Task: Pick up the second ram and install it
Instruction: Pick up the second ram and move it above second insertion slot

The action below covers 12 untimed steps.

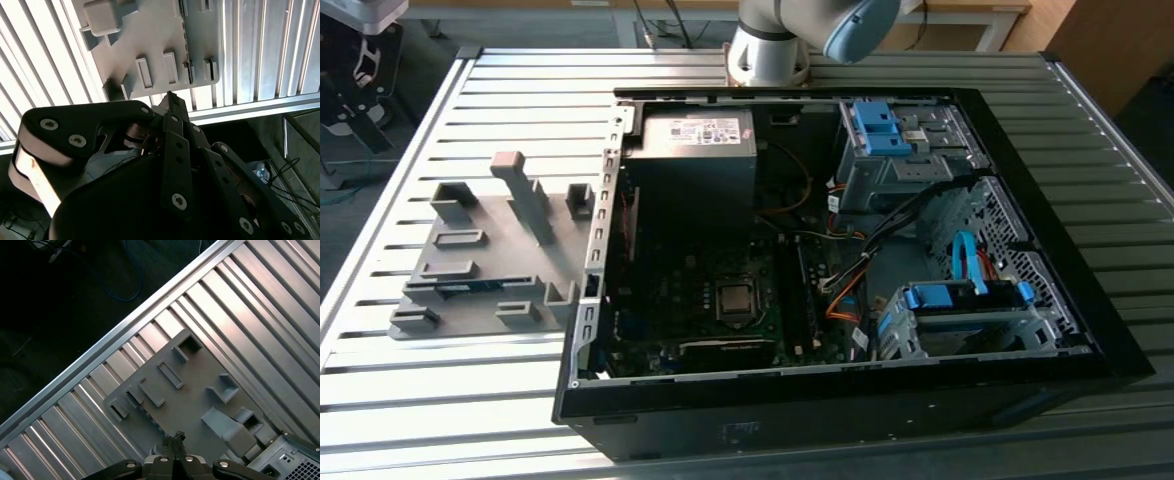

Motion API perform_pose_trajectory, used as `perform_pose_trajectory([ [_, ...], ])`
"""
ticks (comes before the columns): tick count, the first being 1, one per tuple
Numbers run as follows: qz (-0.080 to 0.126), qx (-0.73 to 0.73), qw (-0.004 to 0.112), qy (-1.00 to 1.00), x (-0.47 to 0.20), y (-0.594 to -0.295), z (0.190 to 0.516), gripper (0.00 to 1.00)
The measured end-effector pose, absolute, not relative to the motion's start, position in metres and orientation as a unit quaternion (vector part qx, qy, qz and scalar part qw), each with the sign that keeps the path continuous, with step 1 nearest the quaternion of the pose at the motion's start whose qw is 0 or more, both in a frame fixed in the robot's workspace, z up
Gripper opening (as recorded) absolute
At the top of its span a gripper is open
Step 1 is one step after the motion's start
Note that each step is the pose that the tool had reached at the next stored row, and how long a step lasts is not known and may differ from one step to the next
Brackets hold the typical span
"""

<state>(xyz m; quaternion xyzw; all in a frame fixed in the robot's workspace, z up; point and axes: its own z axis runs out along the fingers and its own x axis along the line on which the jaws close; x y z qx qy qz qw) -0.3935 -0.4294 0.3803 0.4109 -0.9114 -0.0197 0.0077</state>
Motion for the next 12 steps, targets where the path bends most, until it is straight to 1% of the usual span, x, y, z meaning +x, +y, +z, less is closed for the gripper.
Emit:
perform_pose_trajectory([
  [12, -0.02, 0.433, 0.008, -0.901, -0.3935, -0.4296, 0.3803, 0.11],
])
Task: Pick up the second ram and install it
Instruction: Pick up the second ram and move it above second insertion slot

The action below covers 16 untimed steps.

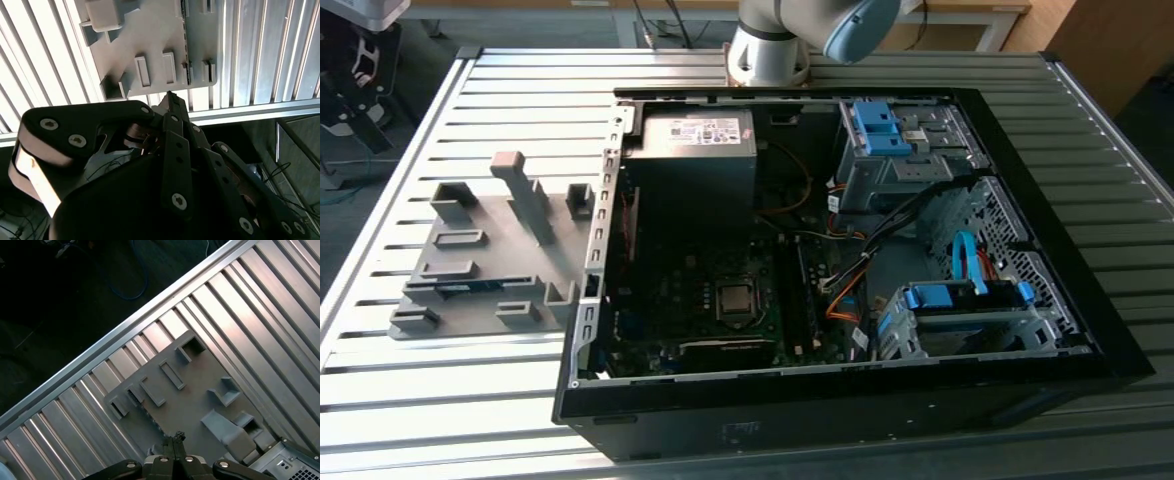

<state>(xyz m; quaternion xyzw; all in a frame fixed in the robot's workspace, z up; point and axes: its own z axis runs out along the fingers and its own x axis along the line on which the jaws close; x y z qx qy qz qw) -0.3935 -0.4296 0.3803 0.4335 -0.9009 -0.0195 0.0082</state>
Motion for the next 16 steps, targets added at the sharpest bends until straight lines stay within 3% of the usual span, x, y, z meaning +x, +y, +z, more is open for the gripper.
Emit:
perform_pose_trajectory([
  [16, -0.019, 0.492, 0.009, -0.87, -0.3935, -0.4296, 0.3801, 0.11],
])
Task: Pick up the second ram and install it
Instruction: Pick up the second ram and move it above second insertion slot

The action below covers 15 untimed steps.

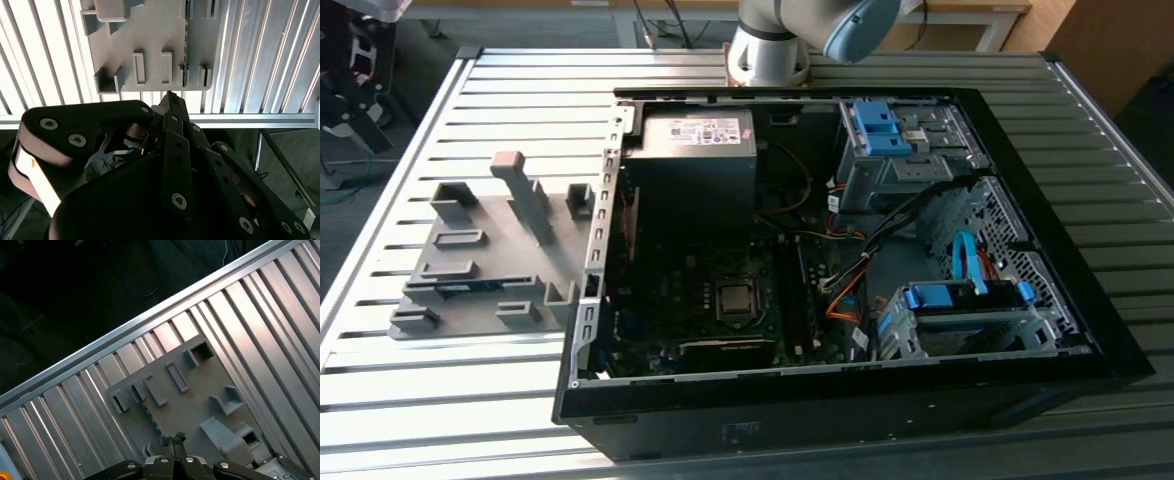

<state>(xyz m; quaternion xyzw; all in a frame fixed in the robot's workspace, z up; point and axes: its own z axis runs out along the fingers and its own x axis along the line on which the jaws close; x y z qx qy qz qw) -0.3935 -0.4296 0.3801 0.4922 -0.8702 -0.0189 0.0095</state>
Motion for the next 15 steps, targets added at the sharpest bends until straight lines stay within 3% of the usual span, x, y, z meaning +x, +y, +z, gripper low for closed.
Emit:
perform_pose_trajectory([
  [15, -0.018, 0.565, 0.011, -0.825, -0.3935, -0.4295, 0.38, 0.11],
])
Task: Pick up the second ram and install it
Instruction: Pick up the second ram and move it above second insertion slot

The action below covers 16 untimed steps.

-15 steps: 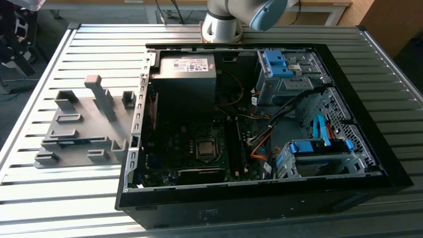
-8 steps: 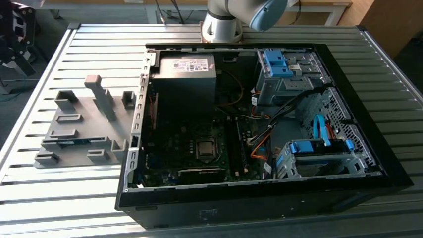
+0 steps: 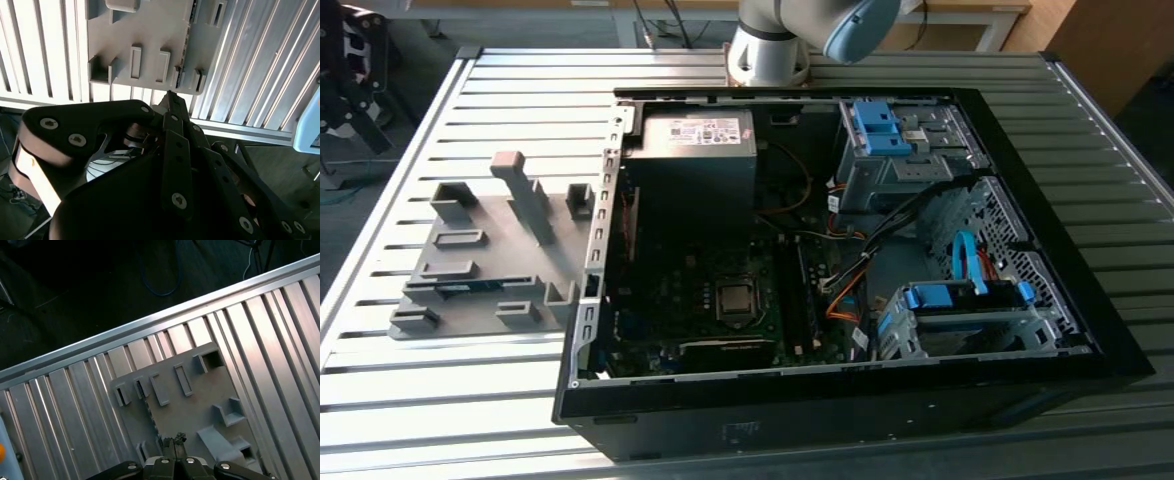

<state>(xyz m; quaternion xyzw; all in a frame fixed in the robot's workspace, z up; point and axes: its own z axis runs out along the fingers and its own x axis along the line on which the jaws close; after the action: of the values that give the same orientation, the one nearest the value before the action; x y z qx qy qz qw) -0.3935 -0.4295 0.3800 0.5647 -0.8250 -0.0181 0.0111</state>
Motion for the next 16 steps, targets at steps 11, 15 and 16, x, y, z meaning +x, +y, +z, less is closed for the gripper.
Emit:
perform_pose_trajectory([
  [11, -0.018, 0.604, 0.012, -0.797, -0.3935, -0.4295, 0.38, 0.11],
  [15, -0.017, 0.619, 0.012, -0.785, -0.3935, -0.4296, 0.38, 0.11],
  [16, -0.017, 0.622, 0.012, -0.783, -0.3935, -0.4295, 0.38, 0.11],
])
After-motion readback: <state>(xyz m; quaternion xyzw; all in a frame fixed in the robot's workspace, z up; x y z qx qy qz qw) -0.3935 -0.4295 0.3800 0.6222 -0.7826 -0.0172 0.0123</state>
